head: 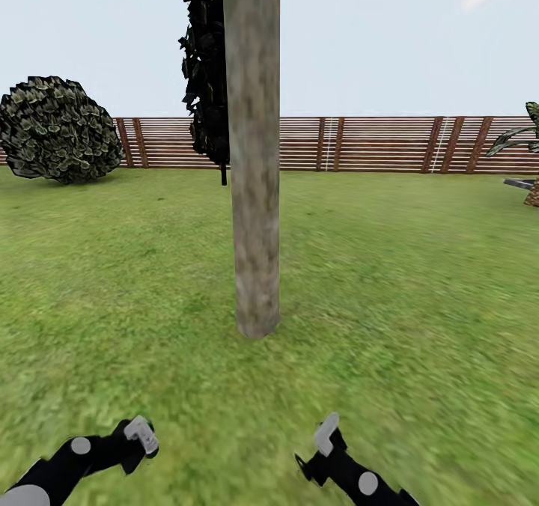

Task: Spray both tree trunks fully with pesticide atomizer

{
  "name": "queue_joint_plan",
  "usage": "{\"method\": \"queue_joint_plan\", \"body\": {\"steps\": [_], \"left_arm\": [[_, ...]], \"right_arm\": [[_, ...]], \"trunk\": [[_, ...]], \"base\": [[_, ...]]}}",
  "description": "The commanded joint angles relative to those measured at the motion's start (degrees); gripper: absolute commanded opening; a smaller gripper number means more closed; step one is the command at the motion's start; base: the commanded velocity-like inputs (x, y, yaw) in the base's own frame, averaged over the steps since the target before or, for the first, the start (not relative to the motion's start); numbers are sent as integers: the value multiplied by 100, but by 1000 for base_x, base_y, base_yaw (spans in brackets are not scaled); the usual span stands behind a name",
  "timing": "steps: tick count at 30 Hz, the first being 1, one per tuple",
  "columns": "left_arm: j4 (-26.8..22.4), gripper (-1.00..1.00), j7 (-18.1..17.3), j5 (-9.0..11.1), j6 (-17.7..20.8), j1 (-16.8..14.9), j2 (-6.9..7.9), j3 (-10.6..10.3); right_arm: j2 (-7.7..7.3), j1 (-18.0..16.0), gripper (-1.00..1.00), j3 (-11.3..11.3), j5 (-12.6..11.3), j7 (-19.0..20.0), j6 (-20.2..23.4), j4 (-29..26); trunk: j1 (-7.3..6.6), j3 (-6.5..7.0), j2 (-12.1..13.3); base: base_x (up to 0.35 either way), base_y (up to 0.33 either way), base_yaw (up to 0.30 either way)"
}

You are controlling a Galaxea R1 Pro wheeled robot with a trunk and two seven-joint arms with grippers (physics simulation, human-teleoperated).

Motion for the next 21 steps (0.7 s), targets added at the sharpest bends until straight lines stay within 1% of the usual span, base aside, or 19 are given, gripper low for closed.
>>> {"method": "queue_joint_plan", "body": {"steps": [1, 2, 3, 4, 5, 7, 8, 9, 10, 12, 13, 14, 16, 21], "left_arm": [[75, -100, 203, 89, -28, -4, -56, 149], [147, -100, 414, 232, -25, -4, -109, 236], [245, -100, 725, 439, -22, -4, -172, 354], [275, -100, 831, 508, -22, -4, -187, 393], [356, -100, 1148, 734, -21, -4, -220, 515], [442, -100, 1526, 1058, -20, -4, -262, 653], [467, -100, 1677, 1241, -17, -4, -282, 696], [488, -100, 1819, 1483, 3, -4, -328, 730], [496, -100, 1874, 1604, 38, -4, -365, 742], [491, -100, 1931, 1741, 203, -4, -425, 762], [495, -100, 1954, 1790, 396, -4, -446, 769], [504, -100, 1973, 1829, 690, -4, -467, 765], [510, -100, 2042, 1844, 815, -4, -474, 764], [524, -100, 2404, 1864, 880, -3, -491, 752]], "right_arm": [[-2, 1, 100, -202, 20, -174, -111, 92], [-4, 3, 100, -349, -9, -338, -205, 169], [-7, 5, 100, -524, -33, -589, -323, 260], [-9, 5, 100, -571, -39, -682, -352, 282], [-38, 12, 100, -685, -50, -993, -416, 326], [-119, 58, 100, -786, -84, -1433, -515, 352], [-152, 93, 100, -834, -135, -1648, -632, 361], [-181, 136, 100, -890, -240, -1934, -823, 369], [-192, 161, 100, -915, -318, -2105, -921, 373], [-210, 210, 100, -945, -477, -2460, -1036, 377], [-242, 264, 100, -957, -588, -2679, -1122, 373], [-295, 321, 100, -961, -704, -2853, -1353, 372], [-317, 346, 100, -959, -748, -2904, -1521, 378], [-309, 357, 100, -949, -776, -2911, -1596, 386]], "trunk": [[-1, -5, -2], [-1, -5, -2], [-1, -5, -2], [-1, -5, -2], [-1, -5, -2], [-1, -5, -2], [-1, -5, -2], [-1, -5, -2], [-1, -5, -2], [-1, -5, -2], [-1, -5, -2], [-1, -5, -2], [-1, -5, -2], [-1, -5, -2]], "base": [[0, 0, 0], [0, 0, 0], [0, 0, 0], [0, 0, 0], [0, 0, 0], [0, 0, 0], [0, 0, 0], [0, 0, 0], [0, 0, 0], [0, 0, 0], [0, 0, 0], [0, 0, 0], [0, 0, 0], [0, 0, 0]]}}
